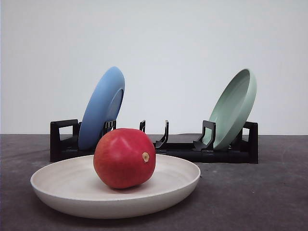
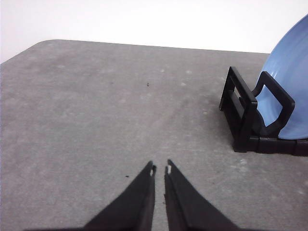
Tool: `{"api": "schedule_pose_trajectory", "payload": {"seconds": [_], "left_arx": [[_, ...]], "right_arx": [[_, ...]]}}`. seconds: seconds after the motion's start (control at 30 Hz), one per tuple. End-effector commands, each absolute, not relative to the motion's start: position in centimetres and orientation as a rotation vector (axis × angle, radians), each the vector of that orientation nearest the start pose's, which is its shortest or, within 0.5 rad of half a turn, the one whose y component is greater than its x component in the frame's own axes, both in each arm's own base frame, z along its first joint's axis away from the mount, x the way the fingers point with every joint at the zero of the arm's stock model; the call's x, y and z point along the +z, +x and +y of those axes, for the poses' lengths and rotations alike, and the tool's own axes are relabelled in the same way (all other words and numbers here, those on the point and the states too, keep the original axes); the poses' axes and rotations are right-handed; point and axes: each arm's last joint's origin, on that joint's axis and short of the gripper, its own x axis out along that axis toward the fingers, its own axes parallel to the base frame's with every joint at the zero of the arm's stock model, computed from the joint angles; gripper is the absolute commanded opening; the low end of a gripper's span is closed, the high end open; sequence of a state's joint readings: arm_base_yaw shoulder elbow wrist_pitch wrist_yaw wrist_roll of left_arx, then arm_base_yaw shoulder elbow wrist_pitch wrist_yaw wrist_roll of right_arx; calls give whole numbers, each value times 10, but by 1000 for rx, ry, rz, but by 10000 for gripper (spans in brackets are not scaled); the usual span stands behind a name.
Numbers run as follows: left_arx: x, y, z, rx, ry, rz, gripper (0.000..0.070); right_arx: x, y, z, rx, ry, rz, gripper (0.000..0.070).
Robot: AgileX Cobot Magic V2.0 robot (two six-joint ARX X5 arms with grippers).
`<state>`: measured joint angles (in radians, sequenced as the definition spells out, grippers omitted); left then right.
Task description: Place pomegranate in white plate
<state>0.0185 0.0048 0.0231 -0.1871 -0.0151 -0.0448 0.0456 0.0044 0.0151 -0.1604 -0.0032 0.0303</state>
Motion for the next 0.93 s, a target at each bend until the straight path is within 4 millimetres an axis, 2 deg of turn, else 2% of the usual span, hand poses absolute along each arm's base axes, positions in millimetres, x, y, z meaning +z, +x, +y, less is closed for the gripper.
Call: {"api": "schedule_pose_trajectory", "payload": {"seconds": [0.0, 0.9], "left_arx": [[149, 96, 2, 35, -46, 177, 17], [149, 96, 2, 35, -46, 177, 17]], "right_arx": [[152, 96, 5, 45, 36, 144, 37], [152, 96, 4, 43, 36, 144, 37]]}}
